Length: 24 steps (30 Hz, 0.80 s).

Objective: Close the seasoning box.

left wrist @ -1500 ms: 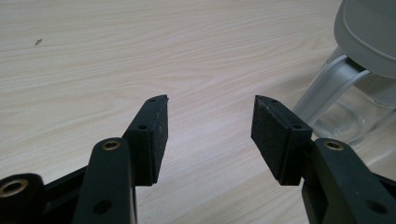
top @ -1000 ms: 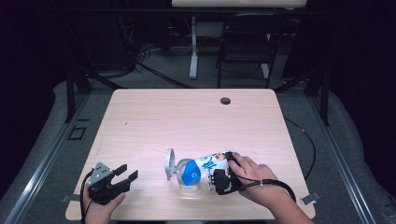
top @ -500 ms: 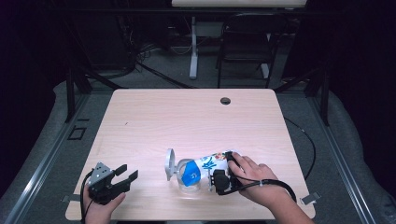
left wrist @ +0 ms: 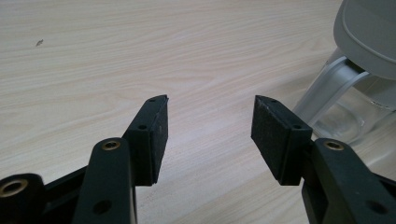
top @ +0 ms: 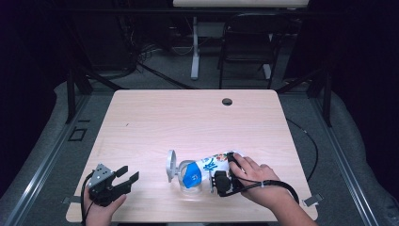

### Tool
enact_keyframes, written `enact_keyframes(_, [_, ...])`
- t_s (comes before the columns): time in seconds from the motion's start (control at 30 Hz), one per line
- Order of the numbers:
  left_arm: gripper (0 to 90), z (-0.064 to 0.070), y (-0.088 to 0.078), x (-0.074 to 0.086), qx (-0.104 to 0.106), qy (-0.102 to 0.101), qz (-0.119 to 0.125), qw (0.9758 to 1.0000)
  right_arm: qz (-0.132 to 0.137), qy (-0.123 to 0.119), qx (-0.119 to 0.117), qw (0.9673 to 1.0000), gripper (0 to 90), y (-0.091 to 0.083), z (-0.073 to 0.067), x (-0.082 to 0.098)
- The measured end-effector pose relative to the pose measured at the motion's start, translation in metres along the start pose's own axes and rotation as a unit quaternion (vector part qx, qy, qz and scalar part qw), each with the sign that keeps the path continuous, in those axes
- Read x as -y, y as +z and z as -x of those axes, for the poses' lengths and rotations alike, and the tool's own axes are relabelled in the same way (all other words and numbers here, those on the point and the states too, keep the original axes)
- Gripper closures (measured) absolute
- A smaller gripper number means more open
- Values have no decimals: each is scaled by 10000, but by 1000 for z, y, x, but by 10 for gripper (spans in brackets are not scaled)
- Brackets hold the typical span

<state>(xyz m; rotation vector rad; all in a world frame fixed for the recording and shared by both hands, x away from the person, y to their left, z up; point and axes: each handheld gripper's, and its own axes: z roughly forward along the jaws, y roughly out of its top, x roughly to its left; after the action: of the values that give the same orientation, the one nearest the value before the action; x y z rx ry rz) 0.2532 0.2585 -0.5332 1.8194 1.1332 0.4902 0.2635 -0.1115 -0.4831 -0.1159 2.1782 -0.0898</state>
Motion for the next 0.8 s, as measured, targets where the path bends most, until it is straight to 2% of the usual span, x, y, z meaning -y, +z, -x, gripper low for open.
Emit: enact_keyframes(0.8, [466, 0, 0, 0, -1, 9, -19, 10000, -109, -171, 70, 9998, 548, -1, 1, -2])
